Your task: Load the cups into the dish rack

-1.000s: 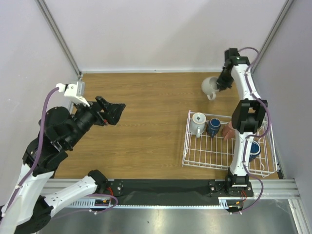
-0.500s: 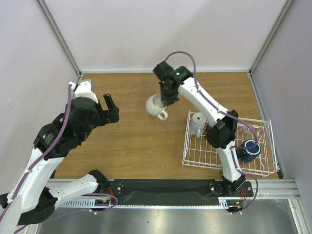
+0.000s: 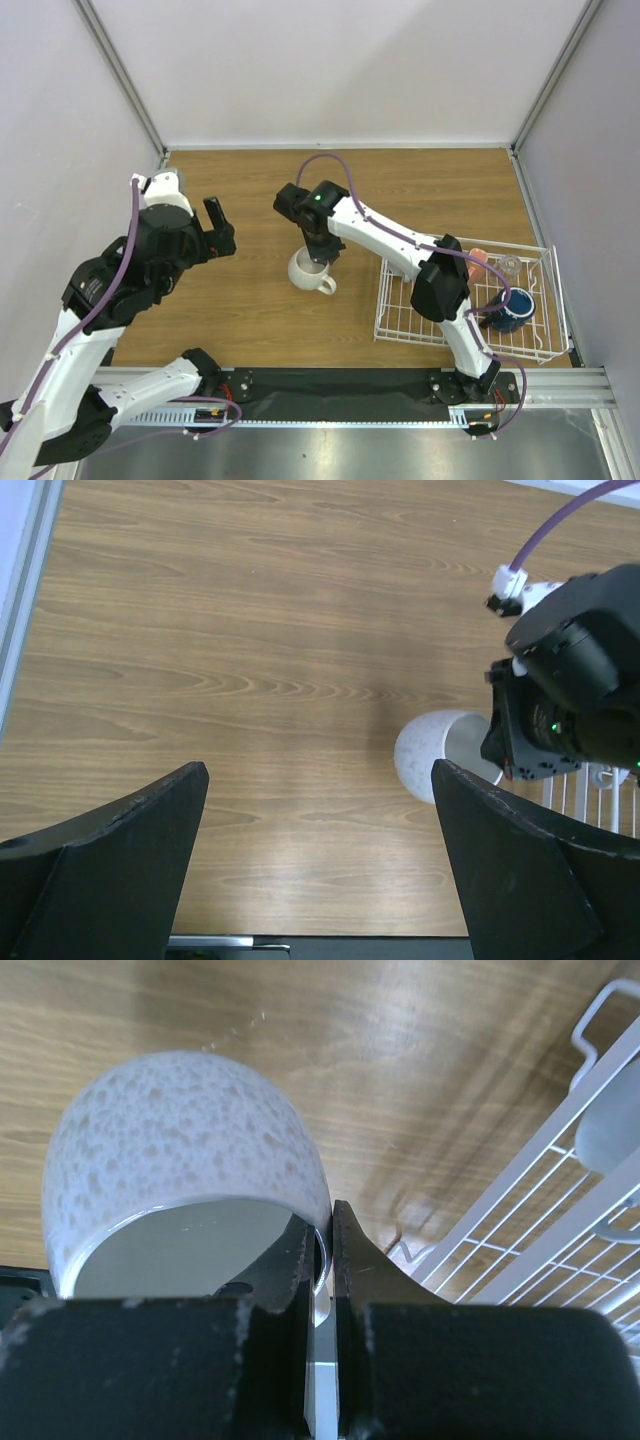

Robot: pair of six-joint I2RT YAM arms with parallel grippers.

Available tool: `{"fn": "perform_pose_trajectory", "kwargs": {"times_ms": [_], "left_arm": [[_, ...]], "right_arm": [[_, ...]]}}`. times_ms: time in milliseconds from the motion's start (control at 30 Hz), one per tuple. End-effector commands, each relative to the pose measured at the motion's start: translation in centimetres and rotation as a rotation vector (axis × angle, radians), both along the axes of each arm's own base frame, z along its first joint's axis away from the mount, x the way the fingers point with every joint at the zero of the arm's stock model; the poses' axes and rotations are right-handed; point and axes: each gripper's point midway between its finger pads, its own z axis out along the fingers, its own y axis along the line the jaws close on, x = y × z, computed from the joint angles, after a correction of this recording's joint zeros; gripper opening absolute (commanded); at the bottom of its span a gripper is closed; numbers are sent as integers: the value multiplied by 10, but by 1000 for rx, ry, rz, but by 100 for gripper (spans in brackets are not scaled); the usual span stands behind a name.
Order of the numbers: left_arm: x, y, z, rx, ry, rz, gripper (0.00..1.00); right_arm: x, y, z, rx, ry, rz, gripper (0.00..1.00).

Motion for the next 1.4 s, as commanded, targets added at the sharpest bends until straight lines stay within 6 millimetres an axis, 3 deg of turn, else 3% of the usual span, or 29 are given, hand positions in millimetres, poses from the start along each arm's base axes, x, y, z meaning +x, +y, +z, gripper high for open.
{"fn": "perform_pose_trajectory", "kwargs": {"times_ms": [0, 400, 633, 1167, 1367], "left_arm": [[-5, 12, 19, -42, -67, 37, 100], [-9, 2, 14, -80, -69, -19, 100], [-9, -6, 13, -106, -65, -53, 100], [-15, -10, 8, -142, -39, -68, 100], [-15, -8, -5, -116, 25, -34, 100]], "right_arm": [[0, 9, 17, 60, -59, 19, 0], [-12, 19, -17, 19, 5, 78, 3], [-15, 17, -25, -5, 10, 88, 17], [-23, 11, -51, -73, 11, 104, 17], [-25, 13, -50, -69, 15, 106, 38]]}}
